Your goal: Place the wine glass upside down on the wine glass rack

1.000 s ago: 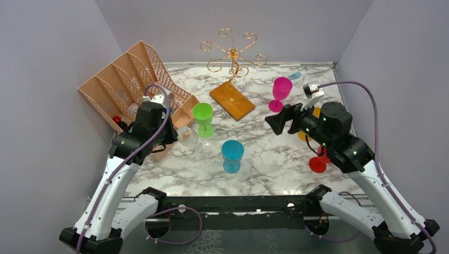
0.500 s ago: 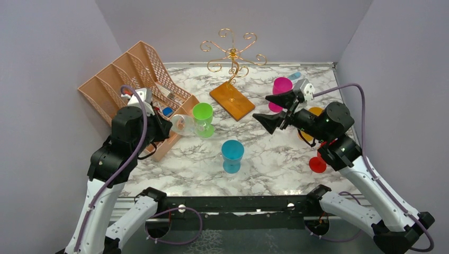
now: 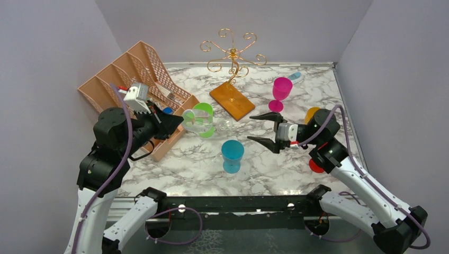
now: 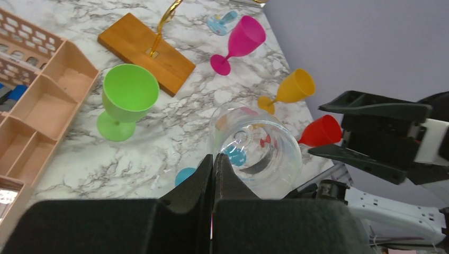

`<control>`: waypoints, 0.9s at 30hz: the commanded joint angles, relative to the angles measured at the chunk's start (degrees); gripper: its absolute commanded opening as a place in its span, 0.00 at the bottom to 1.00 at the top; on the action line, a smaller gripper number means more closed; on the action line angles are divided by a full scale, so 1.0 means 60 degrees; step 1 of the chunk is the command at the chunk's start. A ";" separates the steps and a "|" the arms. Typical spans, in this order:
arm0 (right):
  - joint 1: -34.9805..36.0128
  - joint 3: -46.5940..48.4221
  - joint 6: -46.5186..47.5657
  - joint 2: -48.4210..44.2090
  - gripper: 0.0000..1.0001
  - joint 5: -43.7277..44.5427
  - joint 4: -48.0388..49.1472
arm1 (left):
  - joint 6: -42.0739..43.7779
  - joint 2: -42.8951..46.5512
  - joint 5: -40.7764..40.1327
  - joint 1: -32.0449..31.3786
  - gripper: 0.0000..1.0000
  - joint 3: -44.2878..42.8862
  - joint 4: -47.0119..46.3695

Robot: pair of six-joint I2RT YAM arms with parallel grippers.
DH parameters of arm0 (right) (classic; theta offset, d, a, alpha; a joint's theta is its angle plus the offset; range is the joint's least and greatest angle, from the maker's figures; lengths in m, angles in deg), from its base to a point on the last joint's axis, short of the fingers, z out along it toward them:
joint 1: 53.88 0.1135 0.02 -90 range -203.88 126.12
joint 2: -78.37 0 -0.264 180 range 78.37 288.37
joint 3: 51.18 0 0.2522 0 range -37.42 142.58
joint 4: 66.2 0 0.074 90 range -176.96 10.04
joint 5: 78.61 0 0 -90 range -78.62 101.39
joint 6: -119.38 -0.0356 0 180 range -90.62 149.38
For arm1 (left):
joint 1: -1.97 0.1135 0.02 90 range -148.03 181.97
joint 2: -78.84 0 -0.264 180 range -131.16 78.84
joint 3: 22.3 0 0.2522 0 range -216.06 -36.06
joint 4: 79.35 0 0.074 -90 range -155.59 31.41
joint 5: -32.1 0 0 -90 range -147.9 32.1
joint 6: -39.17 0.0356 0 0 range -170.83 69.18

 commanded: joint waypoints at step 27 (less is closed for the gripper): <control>0.0974 -0.0803 0.4481 0.0410 0.51 0.0093 -0.0039 | -0.1065 -0.0060 0.2615 0.0009 0.00 0.0518 -0.2130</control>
